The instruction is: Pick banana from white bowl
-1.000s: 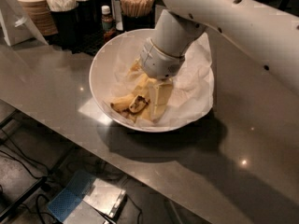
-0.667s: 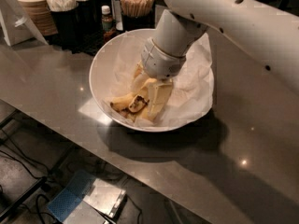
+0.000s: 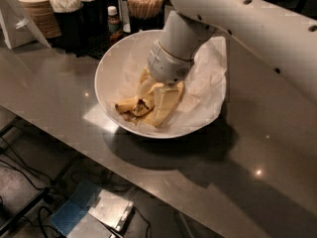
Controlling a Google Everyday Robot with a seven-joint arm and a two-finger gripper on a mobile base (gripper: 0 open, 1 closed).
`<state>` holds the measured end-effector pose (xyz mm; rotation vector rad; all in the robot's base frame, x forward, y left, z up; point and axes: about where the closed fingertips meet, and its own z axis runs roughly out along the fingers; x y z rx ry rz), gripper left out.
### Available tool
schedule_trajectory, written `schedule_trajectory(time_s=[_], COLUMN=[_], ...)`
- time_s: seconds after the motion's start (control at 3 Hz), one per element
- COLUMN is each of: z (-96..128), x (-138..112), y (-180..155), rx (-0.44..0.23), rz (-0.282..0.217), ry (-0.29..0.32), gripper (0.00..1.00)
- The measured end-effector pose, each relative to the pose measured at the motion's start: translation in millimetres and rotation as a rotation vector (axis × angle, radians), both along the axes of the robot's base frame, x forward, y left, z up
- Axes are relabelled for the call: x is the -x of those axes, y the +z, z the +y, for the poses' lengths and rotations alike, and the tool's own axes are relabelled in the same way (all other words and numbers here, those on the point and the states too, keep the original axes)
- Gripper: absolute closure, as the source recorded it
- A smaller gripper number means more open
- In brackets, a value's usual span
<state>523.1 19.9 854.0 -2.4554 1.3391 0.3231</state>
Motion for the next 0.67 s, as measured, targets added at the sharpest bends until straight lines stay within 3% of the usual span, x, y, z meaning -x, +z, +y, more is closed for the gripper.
schedule_trajectory(time_s=[0.33, 0.67], z=[2.4, 3.3], x=[1.2, 6.1], y=[5.2, 27.5], rx=[0.041, 0.149], rz=[-0.001, -0.006], ry=[0.001, -0.034], gripper=[0.86, 1.0])
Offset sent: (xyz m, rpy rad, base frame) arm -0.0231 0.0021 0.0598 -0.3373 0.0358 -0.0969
